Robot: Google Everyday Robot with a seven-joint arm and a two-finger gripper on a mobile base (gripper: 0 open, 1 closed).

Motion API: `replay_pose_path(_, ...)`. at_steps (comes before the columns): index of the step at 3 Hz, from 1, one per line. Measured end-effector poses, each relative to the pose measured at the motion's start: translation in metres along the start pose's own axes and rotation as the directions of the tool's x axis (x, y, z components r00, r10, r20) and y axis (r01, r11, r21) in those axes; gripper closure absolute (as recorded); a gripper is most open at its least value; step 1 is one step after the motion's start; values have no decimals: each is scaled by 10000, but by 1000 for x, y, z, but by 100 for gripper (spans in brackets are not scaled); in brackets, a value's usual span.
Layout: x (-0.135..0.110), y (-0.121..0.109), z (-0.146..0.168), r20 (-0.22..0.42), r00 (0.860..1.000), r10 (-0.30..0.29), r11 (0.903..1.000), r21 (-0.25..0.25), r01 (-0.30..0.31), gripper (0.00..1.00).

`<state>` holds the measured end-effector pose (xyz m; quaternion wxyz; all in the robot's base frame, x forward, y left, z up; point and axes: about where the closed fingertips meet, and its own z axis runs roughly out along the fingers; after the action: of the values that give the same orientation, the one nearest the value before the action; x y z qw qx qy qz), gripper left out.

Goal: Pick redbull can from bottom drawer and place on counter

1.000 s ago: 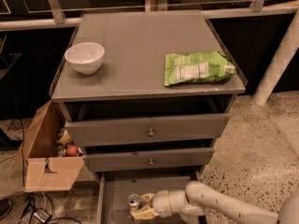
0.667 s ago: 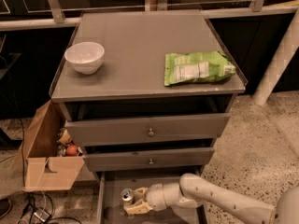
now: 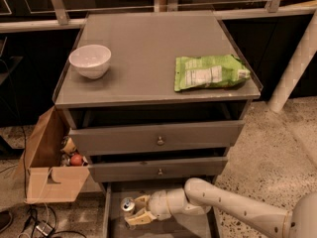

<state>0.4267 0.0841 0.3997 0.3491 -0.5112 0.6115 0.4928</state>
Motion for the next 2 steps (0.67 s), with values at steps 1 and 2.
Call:
replay_pose_path(1,1,-2,-1,134,9997,197,9998,28,-197,100)
replay_pose_path(2,0,-2,-2,134,9997,195,9998,31,-196,100)
